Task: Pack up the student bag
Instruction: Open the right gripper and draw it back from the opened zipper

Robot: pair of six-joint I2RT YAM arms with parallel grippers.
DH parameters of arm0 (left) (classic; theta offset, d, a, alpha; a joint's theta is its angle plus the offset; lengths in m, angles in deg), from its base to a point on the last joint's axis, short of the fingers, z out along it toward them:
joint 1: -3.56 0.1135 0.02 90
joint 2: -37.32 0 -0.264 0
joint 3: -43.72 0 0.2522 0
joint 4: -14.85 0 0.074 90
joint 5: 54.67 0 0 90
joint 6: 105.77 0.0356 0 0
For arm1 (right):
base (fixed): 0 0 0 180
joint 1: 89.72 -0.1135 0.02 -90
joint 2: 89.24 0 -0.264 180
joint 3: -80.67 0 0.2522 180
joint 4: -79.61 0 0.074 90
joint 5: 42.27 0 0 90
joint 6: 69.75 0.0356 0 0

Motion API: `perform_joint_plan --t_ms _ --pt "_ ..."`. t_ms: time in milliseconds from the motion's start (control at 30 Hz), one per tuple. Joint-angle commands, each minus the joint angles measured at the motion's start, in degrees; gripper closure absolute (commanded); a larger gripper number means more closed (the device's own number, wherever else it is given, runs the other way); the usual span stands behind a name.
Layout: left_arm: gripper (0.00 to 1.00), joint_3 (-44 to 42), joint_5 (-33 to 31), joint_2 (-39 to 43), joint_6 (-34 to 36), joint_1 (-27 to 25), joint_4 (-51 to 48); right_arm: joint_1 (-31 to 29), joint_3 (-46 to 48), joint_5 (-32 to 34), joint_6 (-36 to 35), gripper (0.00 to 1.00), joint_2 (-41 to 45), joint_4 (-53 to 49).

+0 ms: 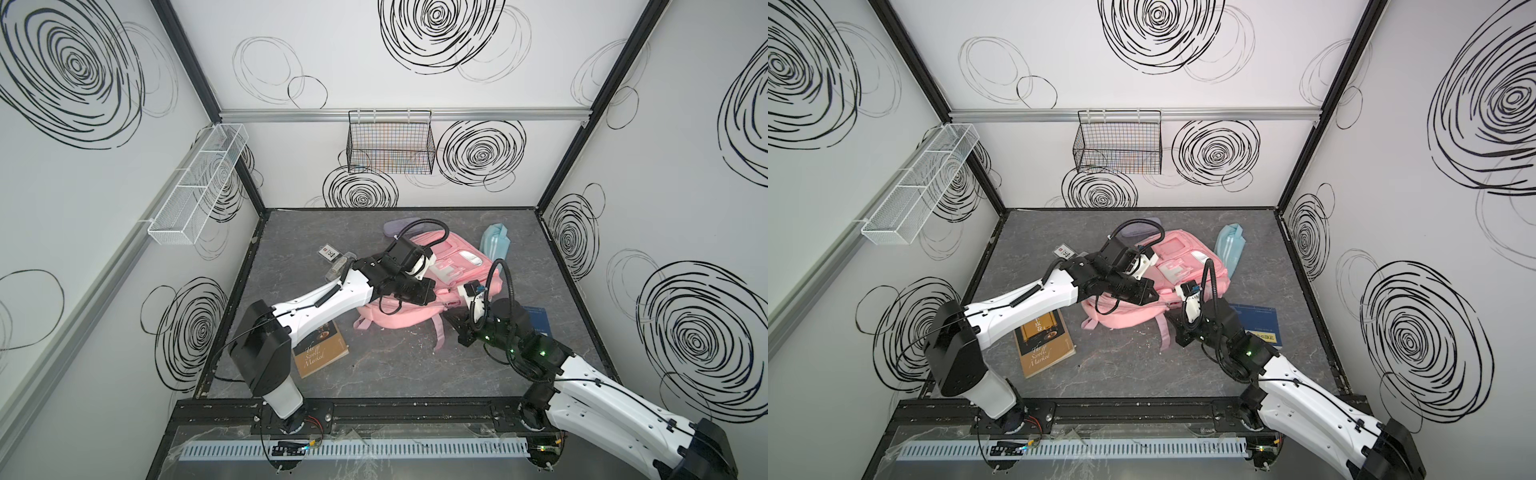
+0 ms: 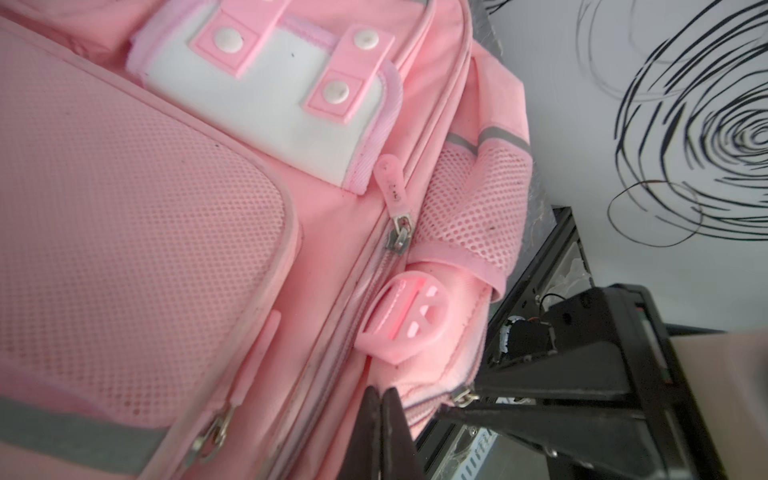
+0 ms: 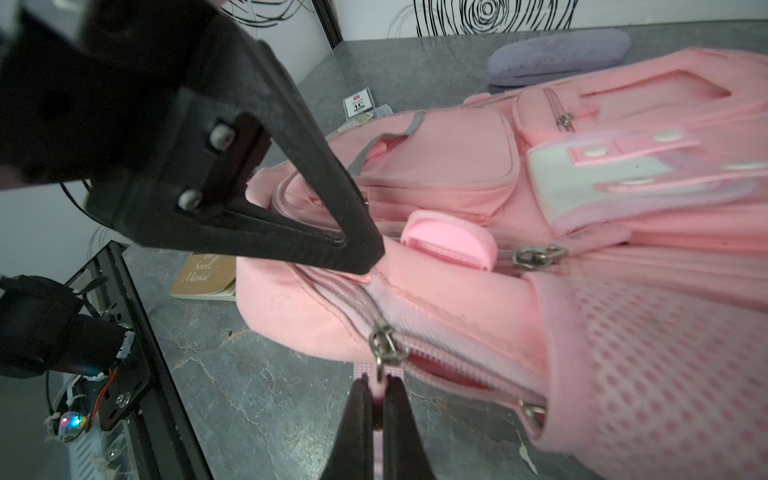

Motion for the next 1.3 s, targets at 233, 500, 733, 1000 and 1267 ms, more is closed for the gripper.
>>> perform_joint_plan --t_ms 233,500,733,1000,1267 --pt "1.00 -7.9 -4.8 10.7 -11.8 5.0 23.2 -0.3 0.9 -6.9 -2.2 0.56 4.7 5.0" --pt "1.00 -8.6 -3.7 10.9 -12.8 4.2 24.7 -0.2 5.2 -1.0 -5.0 0.29 10.2 13.2" --pt "1.00 -9.9 -3.5 11.6 -13.5 4.2 25.7 1.5 5.5 -0.1 -10.0 0.42 7.6 22.3" --pt "1.00 -11.0 -2.8 12.1 -14.7 3.9 27.3 11.1 2.2 -10.8 -5.6 0.54 -4.5 27.3" --pt "1.00 -10.9 -3.0 11.7 -15.1 3.5 27.9 12.8 1.8 -20.4 -1.9 0.58 -6.8 32.6"
